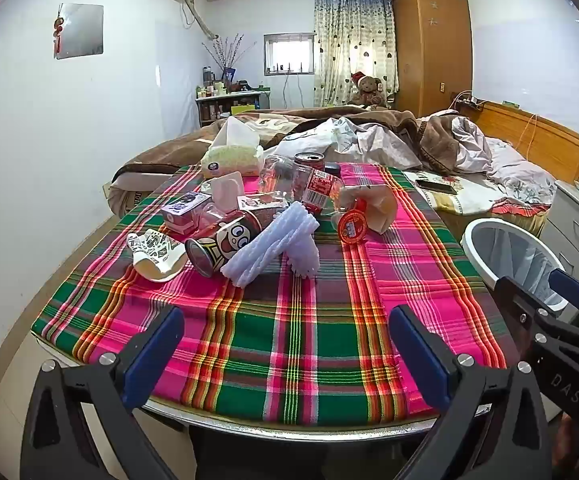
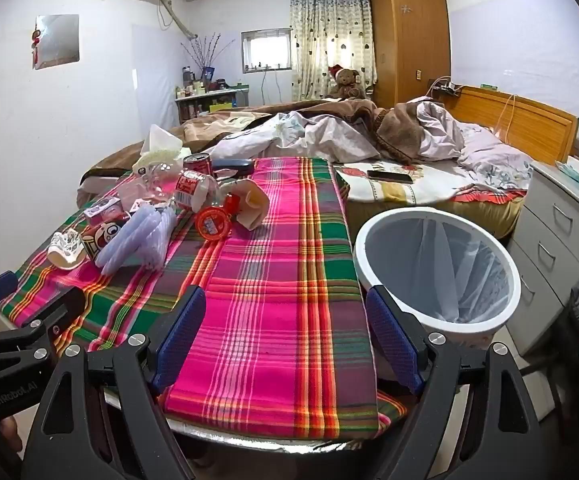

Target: Collect trash

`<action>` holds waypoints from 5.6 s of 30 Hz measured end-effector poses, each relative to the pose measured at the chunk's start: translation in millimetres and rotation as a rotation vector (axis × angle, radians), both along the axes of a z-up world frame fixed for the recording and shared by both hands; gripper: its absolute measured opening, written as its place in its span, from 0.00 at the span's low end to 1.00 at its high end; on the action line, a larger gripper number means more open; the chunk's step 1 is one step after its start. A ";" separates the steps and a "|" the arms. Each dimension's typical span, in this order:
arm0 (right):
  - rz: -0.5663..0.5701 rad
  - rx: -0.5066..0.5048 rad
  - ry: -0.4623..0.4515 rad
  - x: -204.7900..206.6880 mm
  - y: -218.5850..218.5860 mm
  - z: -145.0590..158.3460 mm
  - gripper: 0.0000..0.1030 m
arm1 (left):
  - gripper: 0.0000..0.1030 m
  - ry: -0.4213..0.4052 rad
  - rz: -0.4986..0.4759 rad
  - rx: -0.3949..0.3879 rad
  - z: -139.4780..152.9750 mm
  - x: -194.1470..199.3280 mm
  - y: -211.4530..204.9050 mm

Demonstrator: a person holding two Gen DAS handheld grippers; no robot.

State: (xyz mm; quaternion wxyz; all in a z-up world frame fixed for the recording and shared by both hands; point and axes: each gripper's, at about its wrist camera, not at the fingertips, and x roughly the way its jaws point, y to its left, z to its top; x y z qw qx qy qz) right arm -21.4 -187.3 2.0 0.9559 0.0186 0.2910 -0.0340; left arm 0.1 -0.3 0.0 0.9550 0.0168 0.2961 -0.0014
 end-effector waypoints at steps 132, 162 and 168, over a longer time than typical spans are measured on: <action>0.167 0.030 0.152 185.7 15.2 -20.6 0.65 | 0.93 0.242 0.193 -0.170 -50.7 151.2 192.1; 0.155 0.030 -0.004 151.9 0.1 14.2 0.17 | 0.20 0.177 0.117 -0.245 -29.7 140.8 159.4; 0.140 0.037 -0.054 139.3 -10.9 25.0 0.17 | 0.20 0.094 0.104 -0.242 -1.8 122.8 146.3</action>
